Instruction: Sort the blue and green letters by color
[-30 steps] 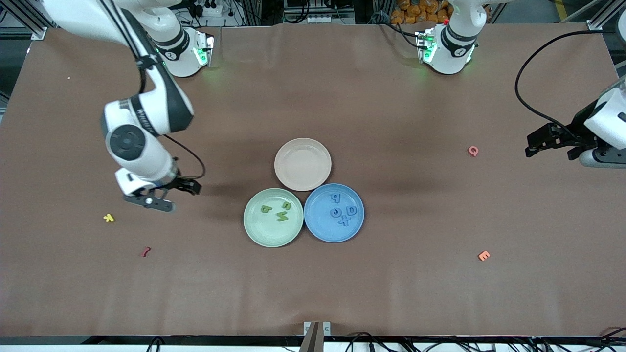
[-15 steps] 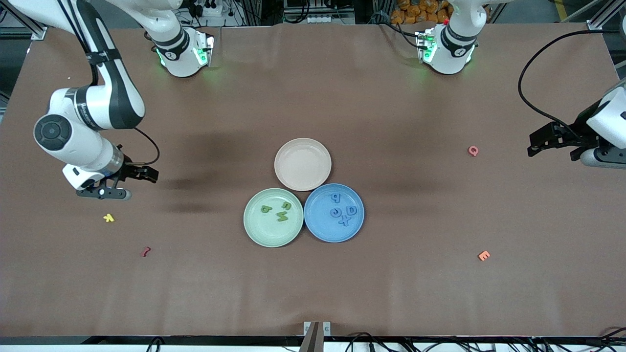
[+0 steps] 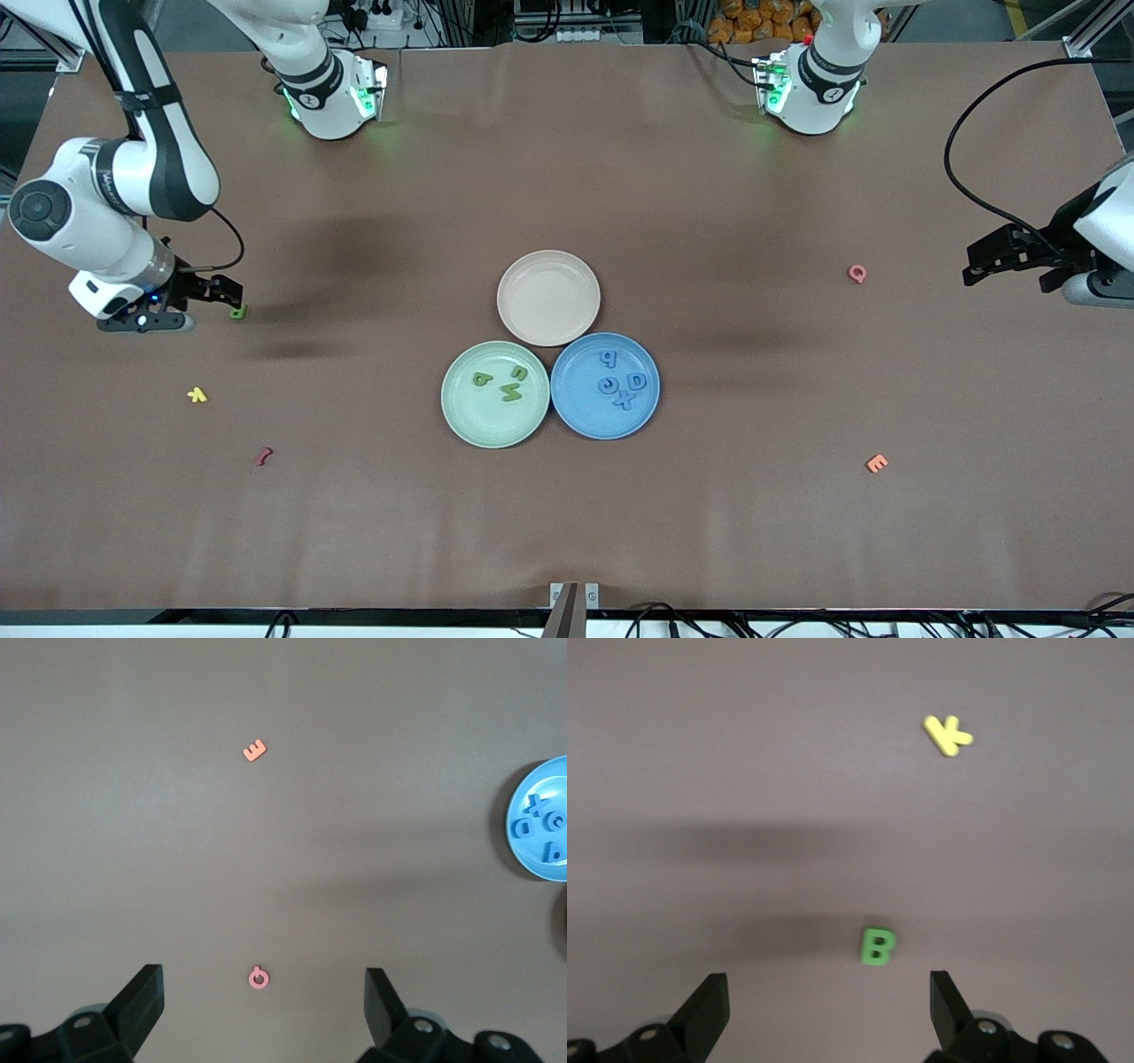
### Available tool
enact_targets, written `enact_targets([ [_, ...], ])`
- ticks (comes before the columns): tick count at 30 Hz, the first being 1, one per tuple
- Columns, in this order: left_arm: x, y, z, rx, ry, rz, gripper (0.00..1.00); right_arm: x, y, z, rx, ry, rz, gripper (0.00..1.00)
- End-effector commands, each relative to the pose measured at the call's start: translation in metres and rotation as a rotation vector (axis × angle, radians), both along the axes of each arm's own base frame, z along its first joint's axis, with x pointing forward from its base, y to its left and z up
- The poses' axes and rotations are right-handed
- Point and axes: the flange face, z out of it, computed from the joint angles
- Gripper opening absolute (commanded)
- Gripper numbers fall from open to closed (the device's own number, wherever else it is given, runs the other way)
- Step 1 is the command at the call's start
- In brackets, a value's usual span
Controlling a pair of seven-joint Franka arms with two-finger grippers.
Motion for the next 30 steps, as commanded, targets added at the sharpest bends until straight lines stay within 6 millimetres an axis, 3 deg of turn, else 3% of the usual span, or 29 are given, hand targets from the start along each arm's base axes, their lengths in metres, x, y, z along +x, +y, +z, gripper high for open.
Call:
enact_targets([
  [1, 0.006, 0.015, -0.003, -0.031, 0.015, 0.008, 1.0, -0.028, -0.014, -0.009, 0.01, -0.032, 0.017, 1.0],
  [16, 0.006, 0.012, -0.002, -0.025, 0.012, 0.005, 1.0, -0.056, -0.049, -0.037, 0.014, -0.065, 0.013, 0.99],
  [30, 0.005, -0.005, 0.004, -0.014, 0.002, -0.029, 1.0, -0.055, -0.05, -0.061, 0.025, -0.097, 0.012, 0.91],
])
